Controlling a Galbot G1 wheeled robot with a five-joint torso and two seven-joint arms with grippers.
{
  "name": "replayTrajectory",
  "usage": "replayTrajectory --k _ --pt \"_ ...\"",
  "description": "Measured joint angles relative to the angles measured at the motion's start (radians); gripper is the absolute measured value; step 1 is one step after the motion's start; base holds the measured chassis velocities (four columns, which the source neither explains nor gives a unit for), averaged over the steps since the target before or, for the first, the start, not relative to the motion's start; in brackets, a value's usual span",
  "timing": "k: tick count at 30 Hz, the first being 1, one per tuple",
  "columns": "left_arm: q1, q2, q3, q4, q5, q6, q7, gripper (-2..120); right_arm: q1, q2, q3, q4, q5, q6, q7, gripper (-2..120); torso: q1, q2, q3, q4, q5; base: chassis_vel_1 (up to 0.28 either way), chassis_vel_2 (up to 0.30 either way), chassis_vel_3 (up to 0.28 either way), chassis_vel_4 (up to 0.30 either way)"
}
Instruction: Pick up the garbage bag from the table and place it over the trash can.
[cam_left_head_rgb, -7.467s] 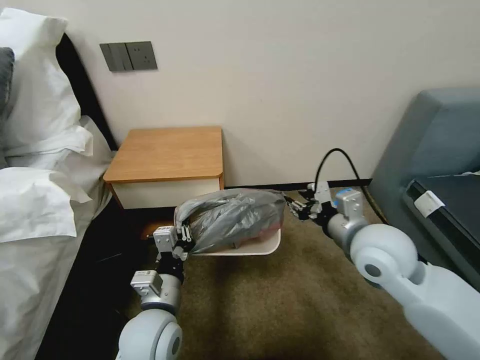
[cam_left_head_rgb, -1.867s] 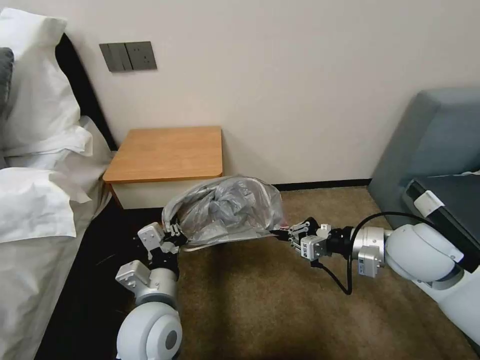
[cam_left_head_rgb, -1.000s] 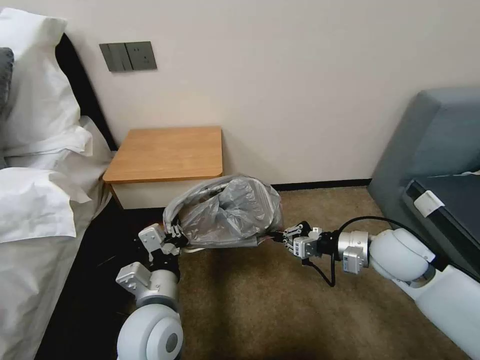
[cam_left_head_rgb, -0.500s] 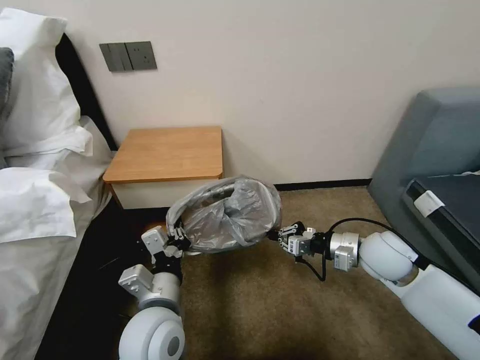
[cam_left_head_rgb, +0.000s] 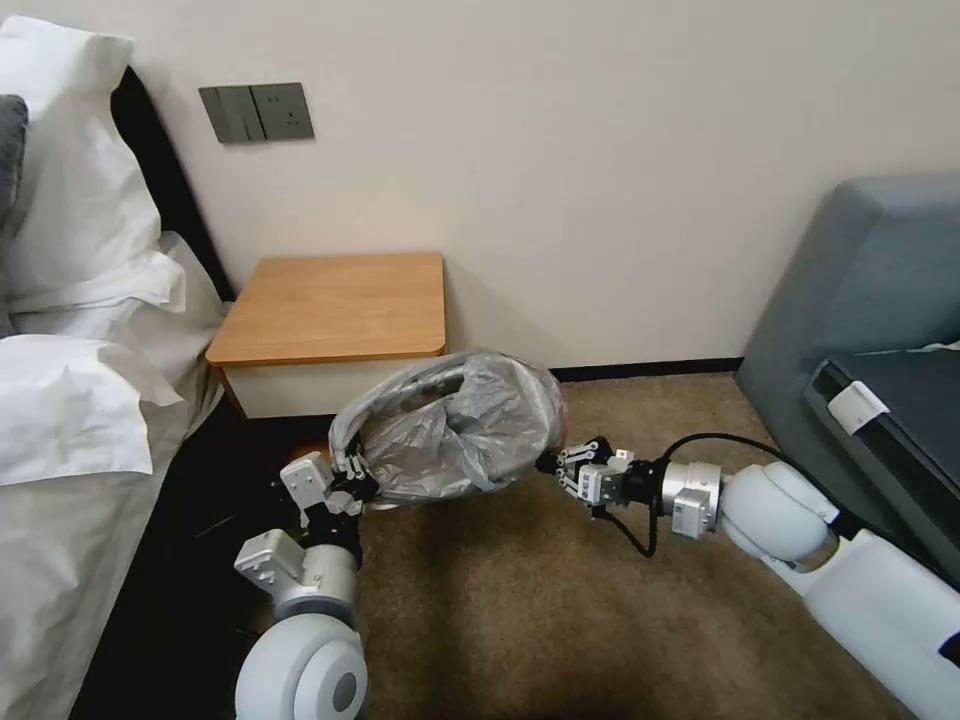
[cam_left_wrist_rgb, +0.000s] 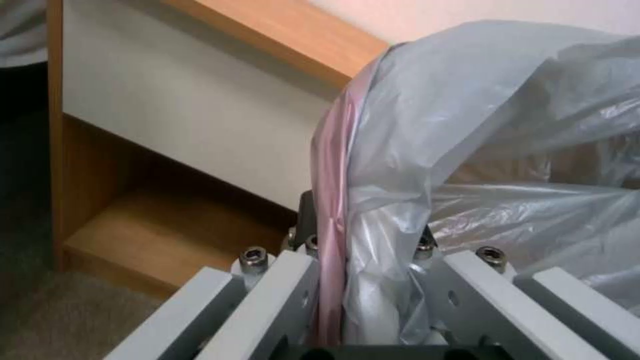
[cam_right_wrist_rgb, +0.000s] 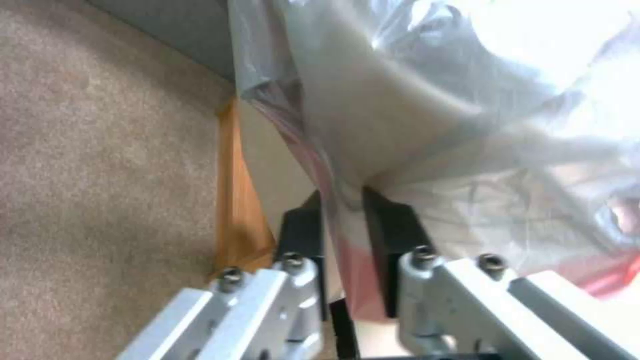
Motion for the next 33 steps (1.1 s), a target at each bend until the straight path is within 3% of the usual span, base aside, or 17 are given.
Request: replayTrajectory --k 8,14,22,27,33 --pt "-0.002 0.001 -0.004 0.000 0.000 -0.003 0.000 5 -0.022 -0.027 0.065 0.012 0.083 0.016 -0.059 45 0.000 0.000 0.000 -0.0001 0.0000 0.000 0.000 0.000 0.000" --pt "0.003 0.009 -0.011 -0.005 0.001 -0.010 0.000 5 -0.032 -0.045 0.125 0.004 0.228 0.017 -0.152 72 0.000 0.000 0.000 0.0001 0.0001 0.000 0.000 0.000 0.000" --pt "-0.001 0.013 -0.018 -0.007 -0.002 -0.012 0.000 5 -0.030 -0.057 0.151 0.004 0.349 0.004 -0.255 98 0.000 0.000 0.000 0.0000 0.0001 0.000 0.000 0.000 0.000" --pt "-0.001 0.016 -0.025 -0.007 -0.004 -0.016 0.001 5 -0.027 -0.070 0.165 0.003 0.423 -0.022 -0.283 100 0.000 0.000 0.000 -0.0001 0.0000 0.000 0.000 0.000 0.000" --pt "0.001 0.018 -0.030 -0.007 -0.005 -0.021 0.005 5 0.009 -0.069 0.169 -0.096 0.730 -0.155 -0.265 100 0.000 0.000 0.000 0.0001 0.0000 0.000 0.000 0.000 0.000"
